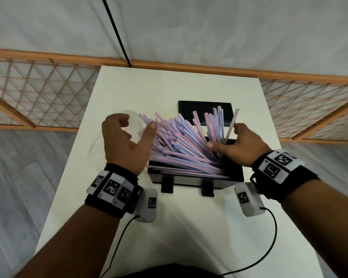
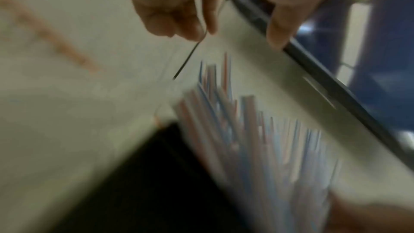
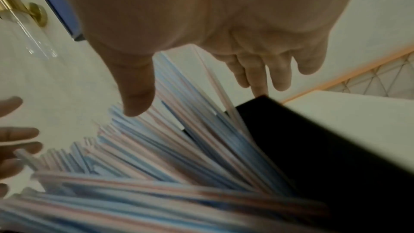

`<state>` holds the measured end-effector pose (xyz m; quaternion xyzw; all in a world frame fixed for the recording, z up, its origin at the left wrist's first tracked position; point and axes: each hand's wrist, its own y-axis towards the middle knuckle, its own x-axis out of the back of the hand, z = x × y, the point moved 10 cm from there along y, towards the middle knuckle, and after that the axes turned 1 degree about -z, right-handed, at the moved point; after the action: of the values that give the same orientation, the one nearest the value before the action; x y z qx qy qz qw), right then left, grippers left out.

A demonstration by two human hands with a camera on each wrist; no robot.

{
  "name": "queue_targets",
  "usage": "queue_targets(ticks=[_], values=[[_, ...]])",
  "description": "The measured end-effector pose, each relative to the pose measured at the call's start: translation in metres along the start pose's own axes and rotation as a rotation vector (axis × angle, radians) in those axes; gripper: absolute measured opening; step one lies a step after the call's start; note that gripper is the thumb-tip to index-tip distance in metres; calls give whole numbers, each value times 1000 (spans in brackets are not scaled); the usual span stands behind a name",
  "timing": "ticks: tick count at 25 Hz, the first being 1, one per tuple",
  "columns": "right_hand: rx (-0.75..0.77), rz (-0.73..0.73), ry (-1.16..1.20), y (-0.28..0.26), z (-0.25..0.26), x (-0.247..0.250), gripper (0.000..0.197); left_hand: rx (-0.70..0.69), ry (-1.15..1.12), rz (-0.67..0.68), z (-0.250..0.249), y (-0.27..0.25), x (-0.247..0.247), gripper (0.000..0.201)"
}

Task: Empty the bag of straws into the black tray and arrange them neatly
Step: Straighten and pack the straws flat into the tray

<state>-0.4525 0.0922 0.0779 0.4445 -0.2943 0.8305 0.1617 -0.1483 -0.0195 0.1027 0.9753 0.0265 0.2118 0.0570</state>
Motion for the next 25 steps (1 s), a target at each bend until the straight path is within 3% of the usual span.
queue_targets(ticks=[2, 3, 4, 5, 7, 8, 9, 12, 15, 18, 21, 25], values=[[50, 57, 14, 6, 13, -15, 88, 447, -425, 24, 37, 0, -23, 48], [78, 52, 13, 8, 20, -18, 81, 602, -607, 62, 46, -3, -39, 37], [98, 31, 1, 8, 27, -20, 72, 673, -709, 117, 47, -3, -53, 35], [120, 4, -15, 8, 35, -21, 65, 703, -766, 177, 47, -1, -64, 46], [189, -30, -31, 4, 51, -25, 53, 737, -801, 258, 49, -2, -79, 89], [226, -28, -24, 1, 60, -30, 48, 764, -838, 294, 54, -2, -88, 103], [261, -15, -6, -3, 67, -35, 42, 768, -850, 292, 53, -2, -92, 104], [335, -22, 21, -14, 82, -45, 26, 605, -687, 128, 42, 9, -75, 59], [422, -53, 52, -27, 96, -39, 26, 523, -662, 39, 30, 5, -70, 16], [527, -155, 34, -38, 115, -33, 38, 587, -734, 8, 28, -2, -70, 12], [507, -190, 18, -33, 119, -45, 49, 614, -669, -32, 32, 2, -61, 7], [446, -192, 206, -27, 108, -54, 47, 535, -586, 4, 32, 12, -54, 43]])
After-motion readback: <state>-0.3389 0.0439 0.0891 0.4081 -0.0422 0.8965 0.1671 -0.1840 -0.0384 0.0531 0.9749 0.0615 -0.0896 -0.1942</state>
